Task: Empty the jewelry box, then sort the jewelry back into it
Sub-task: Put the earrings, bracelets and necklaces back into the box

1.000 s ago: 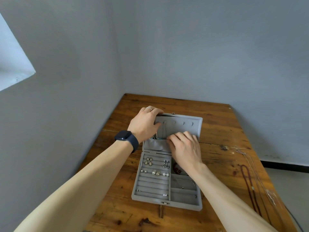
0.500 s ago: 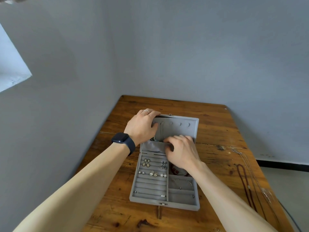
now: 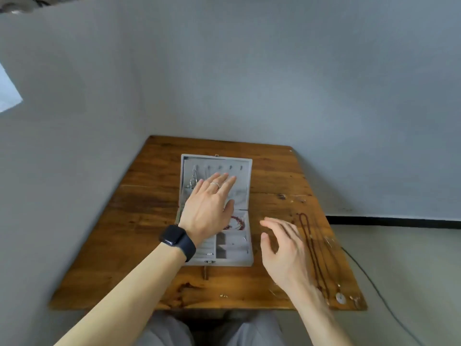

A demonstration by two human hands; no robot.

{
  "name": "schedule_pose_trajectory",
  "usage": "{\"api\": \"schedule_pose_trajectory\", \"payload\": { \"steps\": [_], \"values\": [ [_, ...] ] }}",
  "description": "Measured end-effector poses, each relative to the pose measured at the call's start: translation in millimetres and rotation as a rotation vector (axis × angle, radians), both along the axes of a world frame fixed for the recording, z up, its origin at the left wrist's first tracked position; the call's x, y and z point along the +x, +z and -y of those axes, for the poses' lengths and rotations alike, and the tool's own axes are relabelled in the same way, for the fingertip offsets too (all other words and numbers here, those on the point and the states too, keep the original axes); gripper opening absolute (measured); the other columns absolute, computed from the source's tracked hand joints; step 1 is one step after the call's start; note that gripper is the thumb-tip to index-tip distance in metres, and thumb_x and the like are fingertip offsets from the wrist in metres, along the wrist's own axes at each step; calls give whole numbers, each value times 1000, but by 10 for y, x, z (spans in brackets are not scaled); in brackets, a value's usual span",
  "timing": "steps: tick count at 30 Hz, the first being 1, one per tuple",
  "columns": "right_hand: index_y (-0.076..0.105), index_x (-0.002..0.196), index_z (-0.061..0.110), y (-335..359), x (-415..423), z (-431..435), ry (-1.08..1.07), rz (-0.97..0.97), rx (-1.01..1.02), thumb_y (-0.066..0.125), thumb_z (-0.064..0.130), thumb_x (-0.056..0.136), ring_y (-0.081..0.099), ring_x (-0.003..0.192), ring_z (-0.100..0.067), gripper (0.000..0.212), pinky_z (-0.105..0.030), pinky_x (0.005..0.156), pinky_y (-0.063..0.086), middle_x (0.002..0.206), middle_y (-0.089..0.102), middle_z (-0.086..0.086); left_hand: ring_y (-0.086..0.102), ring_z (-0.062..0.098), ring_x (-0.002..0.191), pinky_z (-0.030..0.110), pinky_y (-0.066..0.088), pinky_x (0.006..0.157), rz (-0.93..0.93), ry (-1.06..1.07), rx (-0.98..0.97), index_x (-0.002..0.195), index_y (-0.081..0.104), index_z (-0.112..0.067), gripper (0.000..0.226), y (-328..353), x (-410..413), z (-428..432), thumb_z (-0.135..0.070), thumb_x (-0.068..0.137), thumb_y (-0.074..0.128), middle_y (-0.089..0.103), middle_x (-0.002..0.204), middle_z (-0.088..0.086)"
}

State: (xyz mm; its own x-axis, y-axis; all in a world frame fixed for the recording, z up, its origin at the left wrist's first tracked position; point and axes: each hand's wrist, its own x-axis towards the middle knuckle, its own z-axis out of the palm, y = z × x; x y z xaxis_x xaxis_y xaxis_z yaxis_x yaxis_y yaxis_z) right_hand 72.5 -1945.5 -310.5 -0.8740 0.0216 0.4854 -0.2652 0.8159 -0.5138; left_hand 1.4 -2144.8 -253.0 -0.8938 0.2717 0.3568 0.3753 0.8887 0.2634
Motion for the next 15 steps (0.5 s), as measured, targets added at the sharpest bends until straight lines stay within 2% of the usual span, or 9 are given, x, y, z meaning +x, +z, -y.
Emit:
{"api": "schedule_pose_trajectory", "payload": {
  "steps": [7, 9, 12, 15],
  "values": [
    [73, 108, 21, -432, 1094, -633, -173, 57, 5, 60, 20, 87, 57, 107, -8, 24, -12, 97, 35, 109, 71, 10, 14, 18, 153, 42, 11, 123, 198, -241, -18, 157, 26, -26, 61, -800, 1162, -909, -40, 100, 40, 27, 164, -1],
    [72, 108, 22, -553, 1304, -780, -224, 95, 2, 63, 18, 86, 56, 105, -9, 24, -15, 97, 37, 107, 70, 11, 13, 19, 154, 44, 10, 123, 242, -282, -45, 157, 26, -26, 59, -965, 1352, -1106, -40, 101, 39, 26, 164, -1],
    [71, 109, 24, -683, 1557, -938, -309, 154, 0, 71, 13, 84, 59, 97, -16, 27, -23, 86, 45, 103, 71, 12, 13, 21, 154, 45, 7, 123, 288, -295, -102, 157, 27, -24, 58, -1115, 1505, -1298, -41, 102, 34, 25, 164, 1],
    [71, 109, 24, -709, 1661, -1031, -399, 220, -58, 74, 13, 84, 64, 93, -20, 27, -27, 79, 45, 101, 72, 10, 5, 21, 155, 46, 3, 124, 320, -262, -169, 159, 18, -23, 61, -1138, 1489, -1391, -44, 104, 30, 14, 167, 1]
  ]
}}
